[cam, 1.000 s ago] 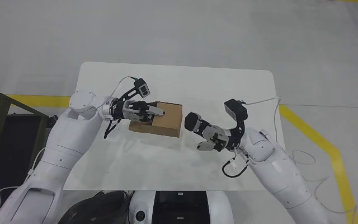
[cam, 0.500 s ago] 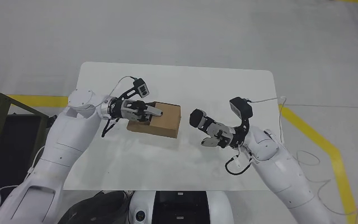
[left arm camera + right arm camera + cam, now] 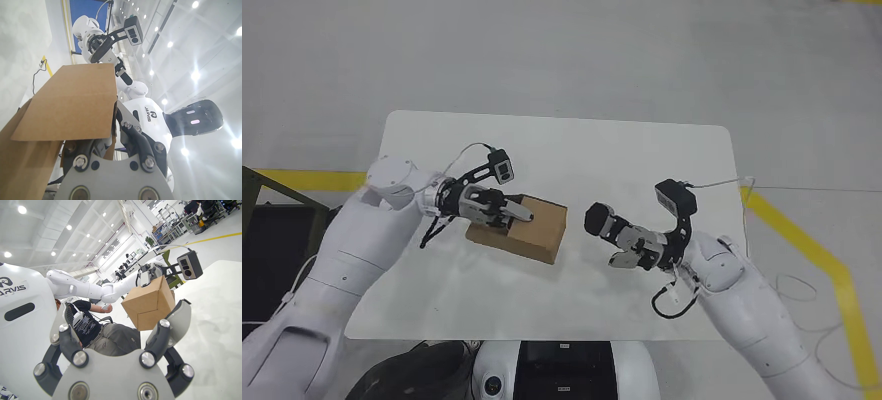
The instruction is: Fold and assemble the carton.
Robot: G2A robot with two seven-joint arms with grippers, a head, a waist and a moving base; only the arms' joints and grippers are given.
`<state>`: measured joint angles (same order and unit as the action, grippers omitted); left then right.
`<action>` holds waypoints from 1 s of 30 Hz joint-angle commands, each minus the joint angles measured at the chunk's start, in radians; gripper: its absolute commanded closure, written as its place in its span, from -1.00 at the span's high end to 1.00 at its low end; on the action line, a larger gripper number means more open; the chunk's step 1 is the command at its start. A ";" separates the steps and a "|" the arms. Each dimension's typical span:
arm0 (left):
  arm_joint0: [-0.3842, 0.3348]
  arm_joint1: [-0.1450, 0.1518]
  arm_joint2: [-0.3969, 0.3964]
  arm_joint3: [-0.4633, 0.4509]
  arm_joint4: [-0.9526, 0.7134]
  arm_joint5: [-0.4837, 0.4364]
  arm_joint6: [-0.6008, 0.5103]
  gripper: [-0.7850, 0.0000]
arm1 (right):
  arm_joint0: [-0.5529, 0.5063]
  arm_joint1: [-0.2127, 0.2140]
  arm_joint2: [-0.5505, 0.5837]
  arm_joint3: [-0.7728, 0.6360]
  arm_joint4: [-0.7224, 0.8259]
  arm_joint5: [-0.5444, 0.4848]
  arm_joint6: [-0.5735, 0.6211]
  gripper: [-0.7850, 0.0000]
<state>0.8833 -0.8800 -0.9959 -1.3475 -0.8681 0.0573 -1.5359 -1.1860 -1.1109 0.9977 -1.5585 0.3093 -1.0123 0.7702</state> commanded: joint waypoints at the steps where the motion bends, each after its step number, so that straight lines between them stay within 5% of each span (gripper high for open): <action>1: -0.036 0.012 0.053 0.015 0.011 -0.007 0.000 -1.00 | 0.014 0.001 -0.014 0.021 0.038 0.002 0.030 1.00; 9: -0.198 0.041 0.245 0.072 -0.035 -0.104 0.000 -1.00 | 0.077 0.013 -0.096 0.058 0.194 0.060 0.097 1.00; 20: -0.431 0.035 0.542 0.177 -0.137 -0.216 0.000 -1.00 | 0.131 0.040 -0.199 0.073 0.347 0.081 0.119 1.00; 30: -0.431 0.035 0.542 0.177 -0.137 -0.216 0.000 -1.00 | 0.131 0.040 -0.199 0.073 0.347 0.081 0.119 1.00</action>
<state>0.4522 -0.8450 -0.4536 -1.1703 -1.0053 -0.1584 -1.5359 -1.0553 -1.0709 0.7984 -1.4855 0.6567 -0.9313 0.8890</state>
